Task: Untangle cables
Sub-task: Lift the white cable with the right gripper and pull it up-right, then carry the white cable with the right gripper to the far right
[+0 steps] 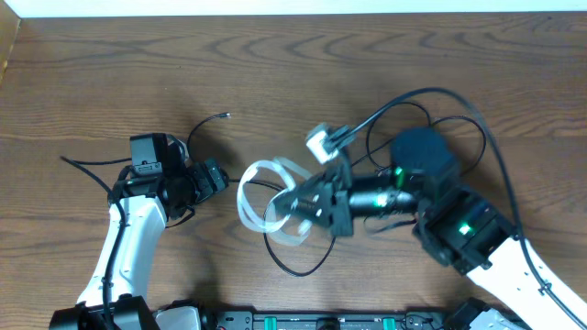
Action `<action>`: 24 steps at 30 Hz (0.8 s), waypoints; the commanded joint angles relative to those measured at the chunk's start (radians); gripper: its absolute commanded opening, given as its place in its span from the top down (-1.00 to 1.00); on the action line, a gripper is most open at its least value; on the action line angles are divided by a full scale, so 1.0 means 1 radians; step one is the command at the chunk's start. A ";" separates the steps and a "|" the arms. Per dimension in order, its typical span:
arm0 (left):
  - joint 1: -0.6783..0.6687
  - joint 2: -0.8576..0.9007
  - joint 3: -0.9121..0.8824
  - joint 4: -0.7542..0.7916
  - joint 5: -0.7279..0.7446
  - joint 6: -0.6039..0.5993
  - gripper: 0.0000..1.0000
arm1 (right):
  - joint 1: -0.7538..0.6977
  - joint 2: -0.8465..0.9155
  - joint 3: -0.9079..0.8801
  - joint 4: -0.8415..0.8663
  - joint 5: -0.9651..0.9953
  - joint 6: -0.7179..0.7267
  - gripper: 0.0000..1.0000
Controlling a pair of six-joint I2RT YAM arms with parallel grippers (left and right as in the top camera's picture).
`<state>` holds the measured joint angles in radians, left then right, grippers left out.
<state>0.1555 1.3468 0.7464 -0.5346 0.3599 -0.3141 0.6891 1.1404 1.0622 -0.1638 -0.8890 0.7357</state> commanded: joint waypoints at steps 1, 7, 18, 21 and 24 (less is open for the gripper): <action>0.002 0.005 -0.007 -0.002 -0.010 0.002 -0.91 | -0.078 -0.011 0.009 0.000 0.020 0.018 0.97; 0.002 0.005 -0.007 -0.002 -0.010 0.002 -0.91 | -0.238 -0.011 0.009 0.002 0.026 -0.086 0.97; 0.002 0.005 -0.007 -0.002 -0.010 0.002 -0.91 | -0.507 -0.004 0.009 -0.266 0.338 -0.128 0.97; 0.002 0.005 -0.007 -0.002 -0.010 0.002 -0.92 | -0.520 0.011 0.009 -0.375 0.439 -0.131 0.98; 0.002 0.005 -0.007 -0.002 -0.010 0.002 -0.92 | -0.519 0.039 0.009 -0.476 0.543 -0.147 0.98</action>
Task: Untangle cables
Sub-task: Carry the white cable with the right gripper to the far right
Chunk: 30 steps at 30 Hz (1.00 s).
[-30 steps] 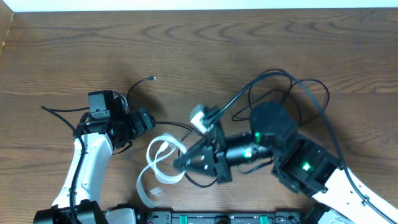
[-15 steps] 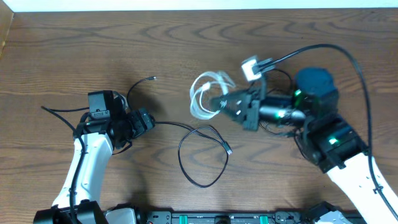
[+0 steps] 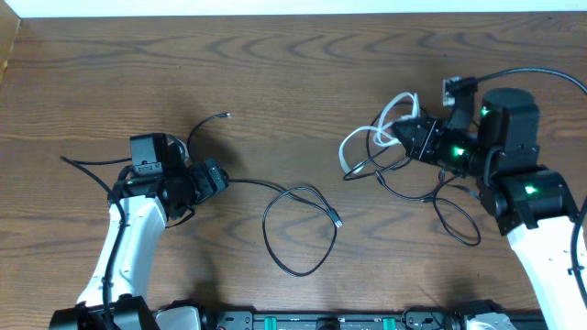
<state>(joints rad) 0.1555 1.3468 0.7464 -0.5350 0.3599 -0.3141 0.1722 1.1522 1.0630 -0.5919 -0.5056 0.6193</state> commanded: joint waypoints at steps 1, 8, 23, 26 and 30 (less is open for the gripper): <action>0.002 0.005 -0.007 -0.002 -0.010 0.002 -0.91 | -0.002 0.040 0.008 -0.079 0.189 -0.042 0.98; 0.002 0.005 -0.007 -0.001 -0.010 0.002 -0.91 | -0.002 0.169 0.008 -0.197 0.313 -0.061 0.97; 0.002 0.005 -0.007 -0.002 -0.010 0.002 -0.91 | -0.003 0.424 0.008 -0.206 0.346 -0.106 0.98; 0.002 0.005 -0.007 -0.002 -0.010 0.002 -0.91 | -0.007 0.398 0.020 -0.212 0.346 -0.106 0.98; 0.002 0.005 -0.007 -0.001 -0.010 0.002 -0.91 | -0.014 0.305 0.061 -0.202 0.346 -0.106 0.98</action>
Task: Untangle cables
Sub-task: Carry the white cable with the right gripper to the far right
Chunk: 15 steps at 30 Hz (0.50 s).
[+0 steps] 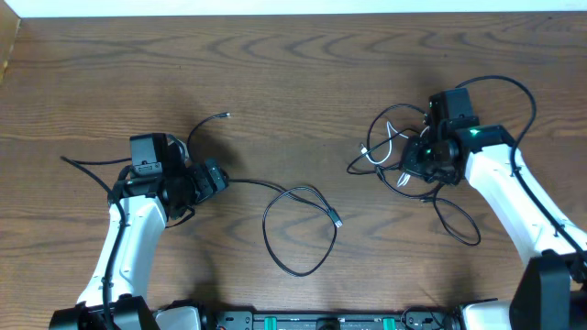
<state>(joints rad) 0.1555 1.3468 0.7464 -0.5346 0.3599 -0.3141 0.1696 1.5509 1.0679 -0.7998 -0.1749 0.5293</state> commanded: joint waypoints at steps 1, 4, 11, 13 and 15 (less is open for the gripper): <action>0.002 0.005 -0.007 -0.002 -0.010 0.002 -0.91 | -0.012 -0.123 0.067 0.016 0.015 -0.024 0.98; 0.002 0.005 -0.007 -0.002 -0.010 0.002 -0.92 | -0.011 -0.212 0.090 0.080 0.010 -0.060 0.98; 0.002 0.005 -0.007 -0.002 -0.010 0.002 -0.91 | -0.011 -0.406 0.092 0.330 -0.130 -0.158 0.98; 0.002 0.005 -0.007 -0.002 -0.010 0.002 -0.91 | -0.011 -0.455 0.092 0.412 -0.153 -0.215 0.98; 0.002 0.005 -0.007 -0.002 -0.010 0.002 -0.92 | -0.011 -0.478 0.092 0.445 -0.132 -0.260 0.98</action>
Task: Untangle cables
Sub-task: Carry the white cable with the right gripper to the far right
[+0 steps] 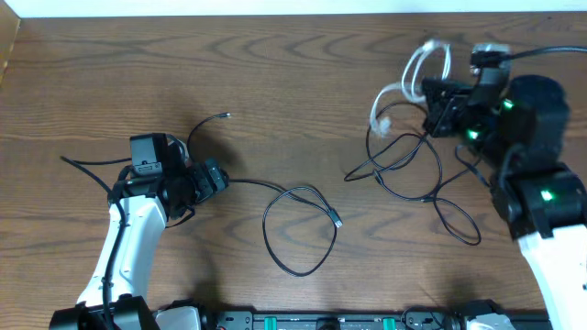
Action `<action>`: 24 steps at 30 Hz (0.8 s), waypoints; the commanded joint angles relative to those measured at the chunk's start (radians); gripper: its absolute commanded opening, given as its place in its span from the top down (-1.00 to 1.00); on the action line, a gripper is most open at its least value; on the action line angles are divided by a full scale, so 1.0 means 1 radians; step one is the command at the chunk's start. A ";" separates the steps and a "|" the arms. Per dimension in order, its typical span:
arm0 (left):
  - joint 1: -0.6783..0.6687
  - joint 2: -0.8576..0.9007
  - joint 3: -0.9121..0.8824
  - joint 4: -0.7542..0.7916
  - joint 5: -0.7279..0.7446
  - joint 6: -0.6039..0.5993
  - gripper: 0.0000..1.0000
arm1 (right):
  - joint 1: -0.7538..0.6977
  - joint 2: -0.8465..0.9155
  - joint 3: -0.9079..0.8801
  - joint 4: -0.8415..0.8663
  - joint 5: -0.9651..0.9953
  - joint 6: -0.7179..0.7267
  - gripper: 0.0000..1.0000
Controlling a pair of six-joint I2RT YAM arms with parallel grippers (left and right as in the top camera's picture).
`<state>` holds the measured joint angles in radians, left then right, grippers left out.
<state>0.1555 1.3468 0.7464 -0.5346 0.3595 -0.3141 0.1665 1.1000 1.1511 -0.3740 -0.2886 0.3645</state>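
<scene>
My left gripper (220,177) is at the table's left and looks shut on the end of a thin black cable (298,229). That cable runs right into a loose loop ending in a small plug (338,221). At the far right my right gripper (429,94) is raised and shut on a white cable (415,69), whose loops hang off to its left. Below it several black cable loops (408,170) lie crossed on the wood. Whether the white cable still threads through them I cannot tell.
Another thin black lead with a small tip (225,115) lies behind the left arm, and one more trails off to its left (78,163). The dark wooden table (275,73) ends at a pale edge along the top. The arm bases stand at the front edge.
The right gripper was low on the table among the black loops at the right. Now it is up and further back right, with the white cable hanging from it. The left arm has not moved.
First the right gripper held the white cable at the table's centre, over the left black loop. Then the white cable was at the right, apart from that loop. Then the gripper was down among the right-hand black cables, and now it holds the white cable raised.
</scene>
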 commanded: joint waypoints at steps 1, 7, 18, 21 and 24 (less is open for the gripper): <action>0.002 0.005 -0.007 -0.002 -0.010 0.002 -0.91 | -0.010 -0.036 0.008 0.037 0.025 -0.105 0.98; 0.002 0.005 -0.007 -0.002 -0.010 0.002 -0.91 | -0.011 -0.048 0.008 0.109 0.540 -0.104 0.98; 0.002 0.005 -0.007 -0.002 -0.010 0.002 -0.91 | -0.086 0.066 0.008 0.122 1.114 -0.179 0.98; 0.002 0.005 -0.007 -0.002 -0.010 0.002 -0.91 | -0.170 0.129 0.008 0.139 1.113 -0.238 0.98; 0.002 0.005 -0.007 -0.002 -0.010 0.002 -0.91 | -0.254 0.188 0.008 0.121 1.113 -0.251 0.98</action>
<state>0.1555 1.3468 0.7464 -0.5350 0.3599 -0.3141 -0.0185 1.2396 1.1511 -0.2417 0.7517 0.1696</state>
